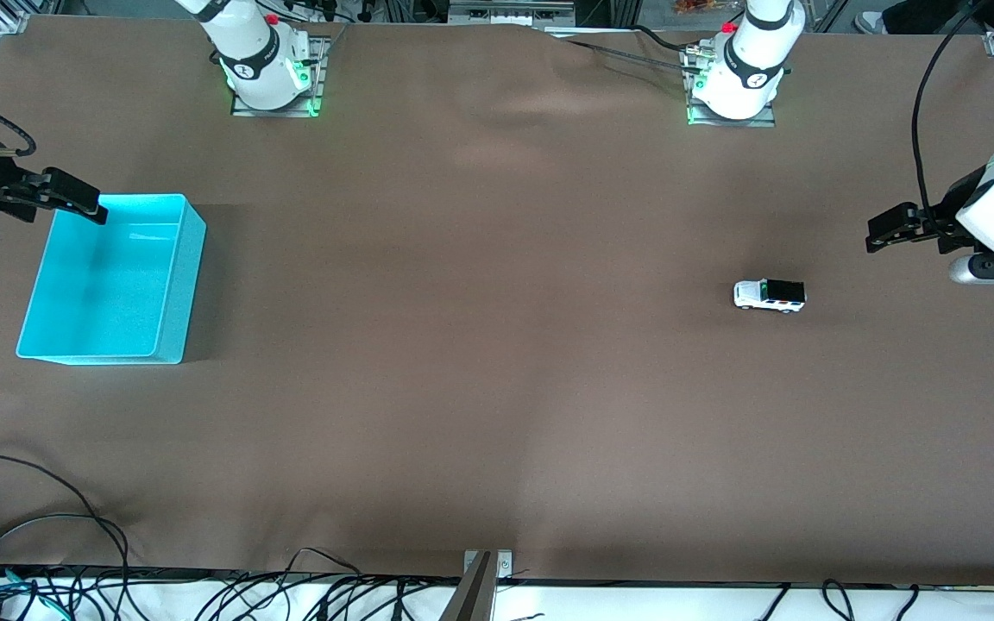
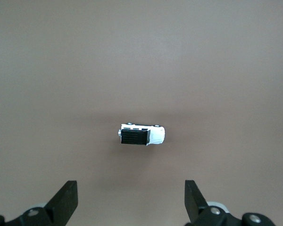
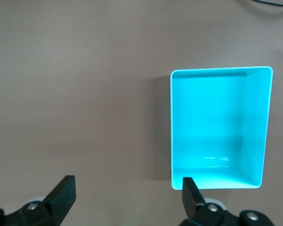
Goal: Wind and store white jeep toy
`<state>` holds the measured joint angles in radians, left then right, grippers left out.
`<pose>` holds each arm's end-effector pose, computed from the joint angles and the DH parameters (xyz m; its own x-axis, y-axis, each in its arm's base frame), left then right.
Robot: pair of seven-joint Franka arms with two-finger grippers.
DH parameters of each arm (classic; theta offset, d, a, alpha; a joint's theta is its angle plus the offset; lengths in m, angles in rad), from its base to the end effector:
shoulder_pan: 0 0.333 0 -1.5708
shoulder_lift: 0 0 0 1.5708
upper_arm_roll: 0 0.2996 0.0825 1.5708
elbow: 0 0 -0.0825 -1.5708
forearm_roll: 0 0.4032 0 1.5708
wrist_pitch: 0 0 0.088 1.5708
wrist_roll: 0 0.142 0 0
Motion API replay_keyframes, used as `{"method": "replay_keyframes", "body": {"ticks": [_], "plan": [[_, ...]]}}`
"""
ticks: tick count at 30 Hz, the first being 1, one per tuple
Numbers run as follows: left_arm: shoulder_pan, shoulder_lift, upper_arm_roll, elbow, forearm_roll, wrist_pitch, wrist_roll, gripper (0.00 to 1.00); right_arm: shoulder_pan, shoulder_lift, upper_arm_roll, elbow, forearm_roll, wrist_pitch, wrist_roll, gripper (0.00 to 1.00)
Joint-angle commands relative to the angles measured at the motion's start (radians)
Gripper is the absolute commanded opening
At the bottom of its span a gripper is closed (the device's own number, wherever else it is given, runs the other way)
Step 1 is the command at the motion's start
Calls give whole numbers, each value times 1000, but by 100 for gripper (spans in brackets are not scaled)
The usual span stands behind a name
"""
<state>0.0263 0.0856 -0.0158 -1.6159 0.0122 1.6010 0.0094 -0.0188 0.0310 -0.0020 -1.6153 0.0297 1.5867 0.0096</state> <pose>0.5916 0.0082 0.5036 0.9949 0.0006 -0.1004 -0.0004 -1.0000 -0.0098 0.5794 -0.0079 0.5348 0.9977 -0.0308 -0.0599 -0.0326 -0.9990 -0.0290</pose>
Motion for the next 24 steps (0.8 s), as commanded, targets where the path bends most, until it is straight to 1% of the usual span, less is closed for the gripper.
{"method": "replay_keyframes", "body": {"ticks": [1,24], "plan": [[6,-4,2,1,-18,0,20,100,0,0,-1,11,-7,-2,-8,100],[6,13,2,5,-17,0,21,100,0,1,-1,15,-4,-2,-13,100]]}}
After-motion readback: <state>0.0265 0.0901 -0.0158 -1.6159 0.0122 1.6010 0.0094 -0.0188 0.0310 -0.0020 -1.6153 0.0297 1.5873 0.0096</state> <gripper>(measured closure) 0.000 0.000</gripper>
